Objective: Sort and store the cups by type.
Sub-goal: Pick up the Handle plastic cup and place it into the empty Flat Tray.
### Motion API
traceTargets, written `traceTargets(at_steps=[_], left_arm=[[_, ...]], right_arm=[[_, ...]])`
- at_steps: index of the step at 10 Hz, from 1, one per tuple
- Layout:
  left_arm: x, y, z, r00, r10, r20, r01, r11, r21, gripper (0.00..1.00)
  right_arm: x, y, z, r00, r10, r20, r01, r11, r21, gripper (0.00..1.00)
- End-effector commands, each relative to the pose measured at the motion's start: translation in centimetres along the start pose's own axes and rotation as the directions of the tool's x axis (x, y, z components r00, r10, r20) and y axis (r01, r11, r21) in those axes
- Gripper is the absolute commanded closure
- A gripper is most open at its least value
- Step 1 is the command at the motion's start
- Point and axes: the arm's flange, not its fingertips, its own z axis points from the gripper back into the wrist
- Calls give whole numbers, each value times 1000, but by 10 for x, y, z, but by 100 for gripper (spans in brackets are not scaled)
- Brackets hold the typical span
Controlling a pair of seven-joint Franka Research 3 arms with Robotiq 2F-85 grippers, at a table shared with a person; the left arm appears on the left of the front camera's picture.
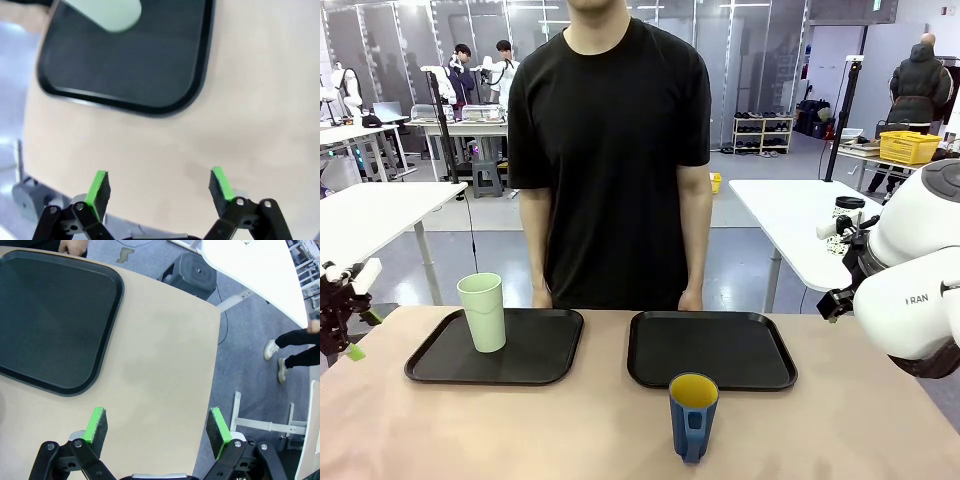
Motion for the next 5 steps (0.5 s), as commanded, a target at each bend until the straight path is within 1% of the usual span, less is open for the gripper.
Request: traceTargets(at_steps=[1,2,3,4,5], left_arm=[[6,-8,4,994,81,-79,-82,996,-18,0],[2,-6,2,992,88,-87,-91,996,-25,0],[-4,-1,-4,988,98,-119,-108,991,-77,0],[1,-7,2,995,66,-72,-67,998,-4,0],[1,-7,2,995,66,-72,-67,998,-4,0]], right_arm=[[-2,-1,-1,1000,1,0,-1,1000,-2,0],[-2,-1,-1,1000,1,0,-1,1000,-2,0],[-2,-1,-1,1000,1,0,-1,1000,-2,0],[-2,-1,-1,1000,1,0,-1,1000,-2,0],[-2,-1,-1,1000,1,0,-1,1000,-2,0]])
